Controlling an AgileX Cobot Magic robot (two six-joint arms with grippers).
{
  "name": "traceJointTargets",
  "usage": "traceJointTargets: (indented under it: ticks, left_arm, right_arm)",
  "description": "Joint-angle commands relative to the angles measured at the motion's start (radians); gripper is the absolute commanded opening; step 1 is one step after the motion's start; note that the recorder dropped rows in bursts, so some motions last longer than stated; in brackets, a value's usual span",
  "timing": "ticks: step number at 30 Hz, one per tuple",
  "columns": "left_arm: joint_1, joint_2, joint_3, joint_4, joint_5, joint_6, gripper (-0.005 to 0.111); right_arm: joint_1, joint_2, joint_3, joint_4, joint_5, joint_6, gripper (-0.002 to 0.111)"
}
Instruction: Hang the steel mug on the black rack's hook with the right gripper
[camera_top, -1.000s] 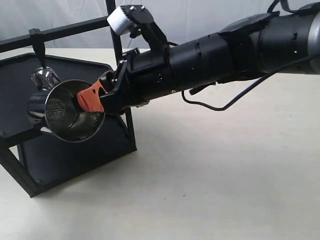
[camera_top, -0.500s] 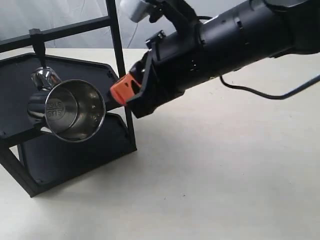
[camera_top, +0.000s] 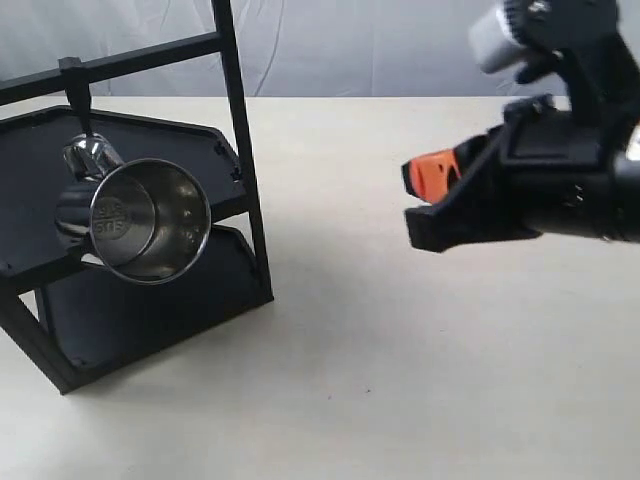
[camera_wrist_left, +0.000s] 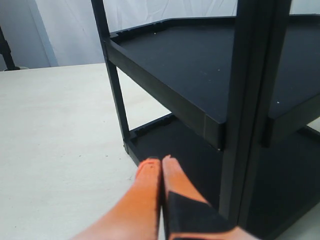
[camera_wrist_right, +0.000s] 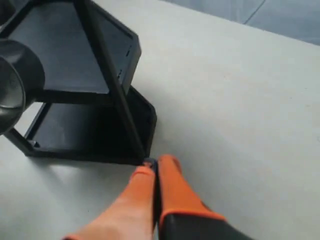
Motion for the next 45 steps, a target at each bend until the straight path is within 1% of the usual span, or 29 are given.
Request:
traceJointTargets:
  ticks: [1, 4, 6, 10, 14, 16, 17, 20, 24, 25, 28, 36, 43, 45]
  left_arm:
    - [-0.002, 0.004, -0.002, 0.002, -0.008, -0.004, 0.000]
    - [-0.002, 0.004, -0.002, 0.002, -0.008, -0.004, 0.000]
    - [-0.002, 0.004, -0.002, 0.002, -0.008, -0.004, 0.000]
    - [-0.002, 0.004, -0.002, 0.002, -0.008, -0.004, 0.000]
    - [-0.002, 0.004, -0.002, 0.002, -0.008, -0.004, 0.000]
    - [-0.002, 0.004, -0.002, 0.002, -0.008, -0.004, 0.000]
    - [-0.002, 0.004, -0.002, 0.002, -0.008, -0.004, 0.000]
    - [-0.002, 0.004, -0.002, 0.002, -0.008, -0.004, 0.000]
    - [-0.002, 0.004, -0.002, 0.002, -0.008, -0.004, 0.000]
    - [-0.002, 0.004, -0.002, 0.002, -0.008, -0.004, 0.000]
    - [-0.002, 0.004, -0.002, 0.002, -0.008, -0.004, 0.000]
    - [-0.002, 0.004, -0.002, 0.002, -0.008, -0.004, 0.000]
    - [-0.002, 0.004, -0.002, 0.002, -0.008, -0.004, 0.000]
    - [-0.002, 0.004, -0.002, 0.002, -0.008, -0.004, 0.000]
  right_arm:
    - [-0.005, -0.159, 0.149, 0.038, -0.095, 0.144, 0.000]
    - [-0.005, -0.223, 0.195, 0.059, -0.062, 0.147, 0.000]
    - [-0.005, -0.259, 0.196, 0.059, -0.027, 0.147, 0.000]
    - [-0.005, -0.297, 0.196, 0.070, -0.018, 0.147, 0.000]
    - [-0.005, -0.312, 0.196, -0.047, -0.018, 0.113, 0.000]
    - [-0.023, -0.352, 0.207, -0.115, -0.024, 0.113, 0.000]
    - [-0.051, -0.380, 0.217, -0.122, -0.026, 0.113, 0.000]
    - [-0.192, -0.480, 0.274, -0.099, -0.026, 0.113, 0.000]
    - [-0.421, -0.656, 0.390, -0.081, -0.021, 0.120, 0.000]
    - [-0.461, -0.692, 0.416, -0.081, -0.015, 0.120, 0.000]
    - [-0.522, -0.767, 0.475, -0.105, -0.013, 0.120, 0.000]
    - [-0.535, -0.836, 0.575, -0.158, 0.003, 0.124, 0.000]
    - [-0.535, -0.872, 0.594, -0.359, 0.044, 0.332, 0.000]
    - [-0.535, -0.875, 0.594, -0.381, 0.062, 0.353, 0.000]
